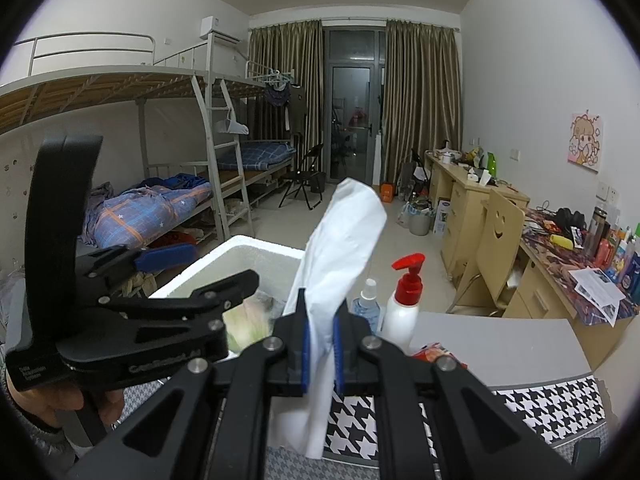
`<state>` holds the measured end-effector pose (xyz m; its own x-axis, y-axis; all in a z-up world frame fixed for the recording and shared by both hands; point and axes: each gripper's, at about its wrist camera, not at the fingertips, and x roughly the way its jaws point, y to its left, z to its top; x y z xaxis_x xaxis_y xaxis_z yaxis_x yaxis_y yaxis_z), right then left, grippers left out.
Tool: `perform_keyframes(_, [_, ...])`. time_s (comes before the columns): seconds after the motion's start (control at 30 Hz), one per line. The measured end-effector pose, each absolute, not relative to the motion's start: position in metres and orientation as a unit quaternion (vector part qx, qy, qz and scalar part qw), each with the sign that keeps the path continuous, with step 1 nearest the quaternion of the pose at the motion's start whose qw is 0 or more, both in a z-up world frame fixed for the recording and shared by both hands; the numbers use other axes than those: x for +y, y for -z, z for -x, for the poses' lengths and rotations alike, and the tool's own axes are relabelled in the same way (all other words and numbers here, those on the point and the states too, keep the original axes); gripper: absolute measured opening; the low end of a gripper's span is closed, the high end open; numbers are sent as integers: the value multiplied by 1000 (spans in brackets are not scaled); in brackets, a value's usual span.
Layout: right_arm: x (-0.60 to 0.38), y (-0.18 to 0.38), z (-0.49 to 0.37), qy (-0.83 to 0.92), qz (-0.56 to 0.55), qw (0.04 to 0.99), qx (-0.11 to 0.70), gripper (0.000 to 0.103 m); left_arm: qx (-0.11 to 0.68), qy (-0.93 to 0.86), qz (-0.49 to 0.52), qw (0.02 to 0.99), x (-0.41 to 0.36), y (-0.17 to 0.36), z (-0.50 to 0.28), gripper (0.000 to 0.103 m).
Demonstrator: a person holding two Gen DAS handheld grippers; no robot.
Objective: Organize soft objects
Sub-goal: 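Open the left gripper, dropping the tissue pack into the foam box, then open the right gripper, dropping the white cloth into the foam box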
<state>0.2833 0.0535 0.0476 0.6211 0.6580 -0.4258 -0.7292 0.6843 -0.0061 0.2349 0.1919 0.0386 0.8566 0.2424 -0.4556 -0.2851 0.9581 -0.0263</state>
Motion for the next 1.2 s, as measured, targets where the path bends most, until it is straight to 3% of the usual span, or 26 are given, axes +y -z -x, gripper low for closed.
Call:
perform_keyframes(0.33, [67,-44,-285,-397,98,890,202,12,208,-163,52,963,203,-48,-216,102])
perform_keyframes(1.03, [109,-33,-295,-418,111,870,236,14,191,-198,61,959,227,-46,-180,102])
perform_keyframes(1.1, [114,-29,-300,-418,115,866,250,32,188,-203,65,959,231,-46,-178,102])
perform_keyframes(1.17, [115,-26,-301,-412,114,868,253,61,186,-205,67,959,233,-45,-177,102])
perform_keyframes(1.2, [115,-26,-302,-411,113,869,251,63,186,-205,67,958,234,-45,-177,102])
